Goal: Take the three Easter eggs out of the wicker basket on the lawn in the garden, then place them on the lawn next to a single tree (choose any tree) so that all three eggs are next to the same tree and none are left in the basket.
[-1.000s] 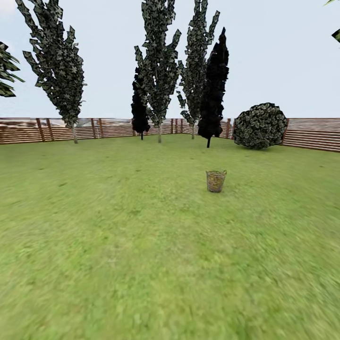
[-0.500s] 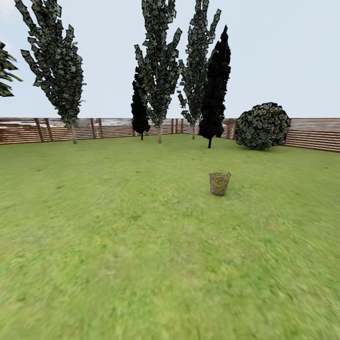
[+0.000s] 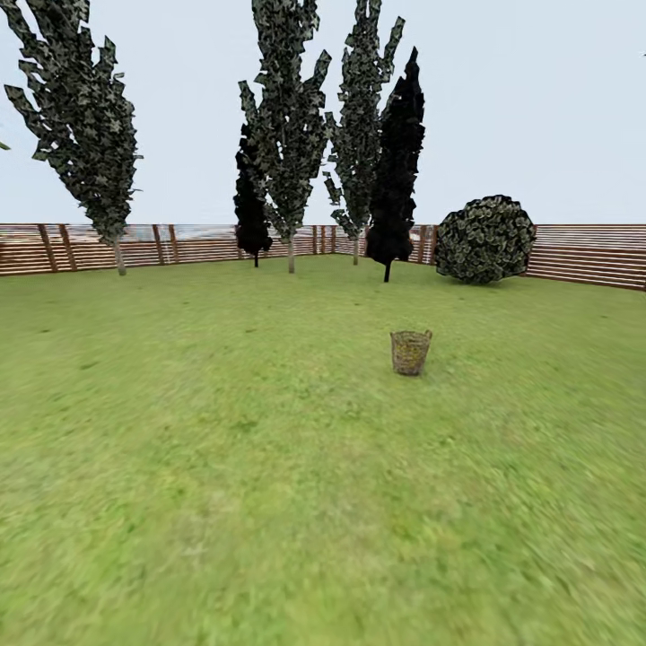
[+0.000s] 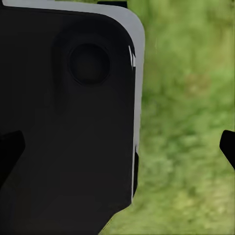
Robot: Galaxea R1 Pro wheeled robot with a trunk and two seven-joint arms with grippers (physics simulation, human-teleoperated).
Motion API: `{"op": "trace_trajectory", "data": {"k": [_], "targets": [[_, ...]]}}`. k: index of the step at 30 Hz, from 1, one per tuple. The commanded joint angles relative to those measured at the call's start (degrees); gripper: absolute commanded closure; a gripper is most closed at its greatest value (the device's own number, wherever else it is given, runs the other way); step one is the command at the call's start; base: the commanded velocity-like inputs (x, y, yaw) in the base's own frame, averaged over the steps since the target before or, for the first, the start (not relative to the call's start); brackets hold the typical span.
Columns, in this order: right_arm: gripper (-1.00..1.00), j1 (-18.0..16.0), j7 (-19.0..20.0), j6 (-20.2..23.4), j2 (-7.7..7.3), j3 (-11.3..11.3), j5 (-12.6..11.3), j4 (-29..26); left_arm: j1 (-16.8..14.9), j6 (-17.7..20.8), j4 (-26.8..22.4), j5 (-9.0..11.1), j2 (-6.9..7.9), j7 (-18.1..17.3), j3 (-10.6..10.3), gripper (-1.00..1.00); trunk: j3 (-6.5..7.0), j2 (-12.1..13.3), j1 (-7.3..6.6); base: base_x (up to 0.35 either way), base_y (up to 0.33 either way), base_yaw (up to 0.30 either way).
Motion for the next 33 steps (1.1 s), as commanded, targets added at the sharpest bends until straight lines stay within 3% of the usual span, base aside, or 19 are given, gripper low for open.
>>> {"op": "trace_trajectory", "data": {"k": [1,20,25,28,32,33], "targets": [[-1.00,-0.1,0.2,0.1,-0.01,0.0,0.0,0.1,0.0,0.0,-0.1,0.0,0.00,0.0,0.0,-1.00,-0.05,0.0,0.04,0.339,0.094,-0.005],[-1.00,-0.1,0.2,0.1,-0.02,0.0,0.1,0.1,0.0,0.0,-0.1,0.0,0.00,0.0,0.0,-1.00,-0.05,0.0,0.04,0.340,0.027,-0.001],[-1.00,-0.1,0.2,0.1,-0.74,0.1,0.7,-0.8,0.0,0.0,-0.1,0.0,0.00,0.0,0.0,-1.00,-0.05,0.0,0.04,0.340,0.000,0.000],[-1.00,-0.1,0.2,0.1,-1.41,-0.5,0.1,-4.8,0.0,0.0,-0.9,0.1,0.00,0.0,0.1,-1.00,-0.05,0.0,0.04,0.340,0.000,0.000],[-1.00,-0.1,0.1,-1.3,-2.78,-0.7,-0.5,-21.1,0.0,0.3,-4.1,0.2,0.01,-0.1,0.1,-1.00,-0.05,0.0,0.04,0.341,0.011,-0.078],[-1.00,-0.1,0.1,-1.4,-3.12,-0.8,-0.5,-22.0,0.0,0.3,-4.4,0.2,0.01,-0.1,0.1,-1.00,-0.05,0.0,0.04,0.341,0.065,-0.164]]}}
